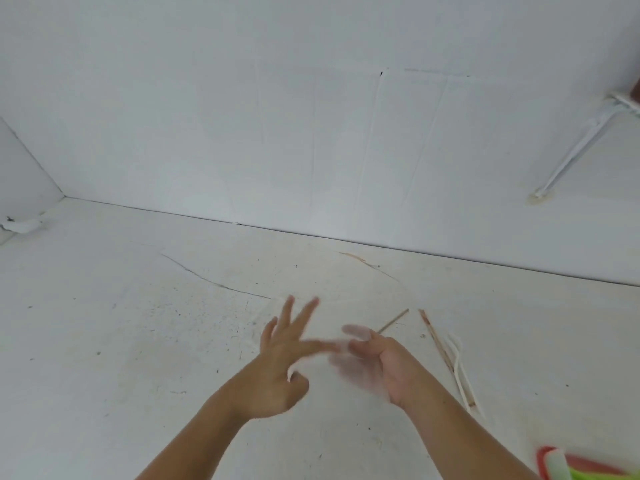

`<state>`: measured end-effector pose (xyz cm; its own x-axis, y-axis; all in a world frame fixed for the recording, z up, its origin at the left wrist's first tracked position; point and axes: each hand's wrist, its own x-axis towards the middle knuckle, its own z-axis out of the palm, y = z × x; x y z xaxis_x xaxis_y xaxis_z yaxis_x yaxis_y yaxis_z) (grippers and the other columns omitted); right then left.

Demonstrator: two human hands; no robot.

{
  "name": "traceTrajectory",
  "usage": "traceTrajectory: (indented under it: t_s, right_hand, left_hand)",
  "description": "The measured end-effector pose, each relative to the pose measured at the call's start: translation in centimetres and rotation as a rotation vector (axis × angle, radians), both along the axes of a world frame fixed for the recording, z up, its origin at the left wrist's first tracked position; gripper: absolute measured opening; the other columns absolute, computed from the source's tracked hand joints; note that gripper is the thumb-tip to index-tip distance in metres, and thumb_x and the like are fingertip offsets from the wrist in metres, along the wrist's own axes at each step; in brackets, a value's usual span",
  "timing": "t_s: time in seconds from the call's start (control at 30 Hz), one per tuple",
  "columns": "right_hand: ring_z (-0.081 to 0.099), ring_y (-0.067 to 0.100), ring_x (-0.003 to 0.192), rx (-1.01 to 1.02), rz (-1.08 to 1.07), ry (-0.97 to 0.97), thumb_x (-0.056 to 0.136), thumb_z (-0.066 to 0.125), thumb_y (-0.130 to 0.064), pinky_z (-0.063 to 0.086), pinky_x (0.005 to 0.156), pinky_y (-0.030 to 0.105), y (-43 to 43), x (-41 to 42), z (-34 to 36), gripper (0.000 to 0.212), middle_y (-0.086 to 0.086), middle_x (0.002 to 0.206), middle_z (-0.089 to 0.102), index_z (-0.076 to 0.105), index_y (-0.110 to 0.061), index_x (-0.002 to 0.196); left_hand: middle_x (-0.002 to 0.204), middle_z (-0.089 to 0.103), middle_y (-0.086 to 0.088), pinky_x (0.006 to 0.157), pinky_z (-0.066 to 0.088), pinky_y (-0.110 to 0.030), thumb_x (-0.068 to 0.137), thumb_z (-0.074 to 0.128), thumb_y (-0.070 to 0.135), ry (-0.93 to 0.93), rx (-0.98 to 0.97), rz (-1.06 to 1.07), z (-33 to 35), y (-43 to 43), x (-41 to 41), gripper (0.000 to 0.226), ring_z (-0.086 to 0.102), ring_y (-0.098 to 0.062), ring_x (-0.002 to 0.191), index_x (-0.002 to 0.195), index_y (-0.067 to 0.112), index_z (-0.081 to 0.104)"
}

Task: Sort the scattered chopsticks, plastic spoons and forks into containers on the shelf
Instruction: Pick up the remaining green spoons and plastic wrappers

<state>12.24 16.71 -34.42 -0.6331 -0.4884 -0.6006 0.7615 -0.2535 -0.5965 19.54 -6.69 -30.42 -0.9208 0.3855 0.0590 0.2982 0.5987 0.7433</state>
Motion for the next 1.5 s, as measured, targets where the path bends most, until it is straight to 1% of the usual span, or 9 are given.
traceTrajectory:
  t_s: [0.1, 0.2, 0.47, 0.6, 0.87, 1.1, 1.27, 1.37, 1.5]
  right_hand:
    - [0.071, 0.039, 0.109, 0.030, -0.023, 0.073, 0.098, 0.057, -0.001, 0.056, 0.089, 0.046, -0.8, -0.8, 1.0, 0.038, 0.021, 0.127, 0.070, 0.056, -0.008, 0.136]
    - [0.067, 0.030, 0.100, 0.139, 0.032, 0.232, 0.099, 0.056, -0.004, 0.049, 0.085, 0.041, -3.0, -1.7, 1.8, 0.031, 0.014, 0.123, 0.073, 0.062, -0.013, 0.127]
    - [0.062, 0.009, 0.114, 0.540, 0.163, 0.609, 0.099, 0.064, -0.024, 0.050, 0.099, 0.034, -7.1, -3.1, 1.7, 0.024, -0.010, 0.119, 0.067, 0.061, -0.033, 0.121]
    - [0.059, 0.019, 0.094, 0.515, 0.235, 0.571, 0.095, 0.053, -0.014, 0.051, 0.081, 0.035, -8.1, -2.7, 0.3, 0.028, 0.002, 0.109, 0.058, 0.049, -0.030, 0.118]
    - [0.058, 0.013, 0.077, 0.869, 0.138, 0.750, 0.094, 0.064, -0.010, 0.046, 0.063, 0.021, -9.9, -5.8, -0.3, 0.023, 0.000, 0.092, 0.059, 0.059, -0.029, 0.107]
    - [0.044, 0.027, 0.120, 1.406, 0.506, 0.920, 0.092, 0.056, -0.017, 0.045, 0.097, 0.036, -12.8, -5.6, -3.5, 0.038, 0.005, 0.130, 0.047, 0.055, -0.018, 0.130]
    - [0.055, 0.028, 0.112, 1.267, 0.461, 0.704, 0.081, 0.059, -0.016, 0.047, 0.090, 0.034, -13.3, -5.4, -3.9, 0.041, 0.007, 0.119, 0.057, 0.056, -0.016, 0.122]
    - [0.053, 0.018, 0.073, 1.004, 0.324, 0.557, 0.082, 0.053, -0.007, 0.041, 0.062, 0.030, -12.2, -5.7, -2.9, 0.011, 0.000, 0.081, 0.056, 0.059, -0.016, 0.080]
    - [0.049, 0.013, 0.084, 0.659, 0.204, 0.537, 0.096, 0.053, -0.012, 0.041, 0.073, 0.030, -9.5, -4.2, -0.2, 0.012, -0.006, 0.097, 0.053, 0.060, -0.020, 0.102]
  left_hand:
    - [0.159, 0.033, 0.022, 0.116, 0.040, -0.039, 0.100, 0.058, 0.051, -0.213, 0.261, 0.518, -0.9, 0.4, -0.2, 0.055, 0.039, -0.008, 0.146, 0.151, 0.049, 0.037]
    - [0.114, 0.074, 0.000, 0.080, 0.062, -0.037, 0.103, 0.063, 0.023, -0.567, 0.635, 0.663, -2.4, 1.4, -1.5, 0.033, 0.074, -0.022, 0.097, 0.136, 0.021, 0.056]
    - [0.102, 0.065, 0.002, 0.088, 0.051, -0.034, 0.100, 0.045, 0.023, -0.219, 0.607, 0.709, -1.7, -0.6, -2.9, 0.015, 0.063, -0.017, 0.099, 0.105, 0.020, 0.059]
    - [0.099, 0.053, 0.003, 0.076, 0.049, -0.018, 0.111, 0.038, 0.014, -0.281, 0.475, 0.746, -4.1, 0.0, -2.3, 0.016, 0.055, -0.011, 0.088, 0.104, 0.026, 0.045]
    - [0.120, 0.059, -0.003, 0.072, 0.062, -0.034, 0.087, 0.070, 0.017, -0.451, 0.315, 1.094, -6.7, -0.3, -2.3, 0.018, 0.065, -0.023, 0.093, 0.104, 0.020, 0.064]
    - [0.099, 0.056, -0.002, 0.079, 0.046, -0.036, 0.091, 0.066, -0.002, -0.688, 0.701, 1.216, -5.4, 0.6, -3.0, 0.040, 0.053, -0.018, 0.083, 0.129, 0.001, 0.056]
    - [0.097, 0.054, -0.003, 0.067, 0.046, -0.033, 0.092, 0.063, 0.001, -0.652, 0.858, 1.313, -5.3, 0.6, -3.9, 0.039, 0.057, -0.023, 0.086, 0.128, 0.008, 0.048]
    - [0.103, 0.062, -0.004, 0.072, 0.047, -0.034, 0.095, 0.064, 0.007, -0.596, 0.755, 1.316, -5.7, 0.1, -3.8, 0.029, 0.061, -0.021, 0.087, 0.123, 0.008, 0.056]
    - [0.102, 0.064, 0.003, 0.072, 0.049, -0.027, 0.107, 0.053, 0.025, -0.237, 0.569, 1.139, -4.5, -0.4, -2.1, 0.008, 0.061, -0.011, 0.088, 0.111, 0.025, 0.059]
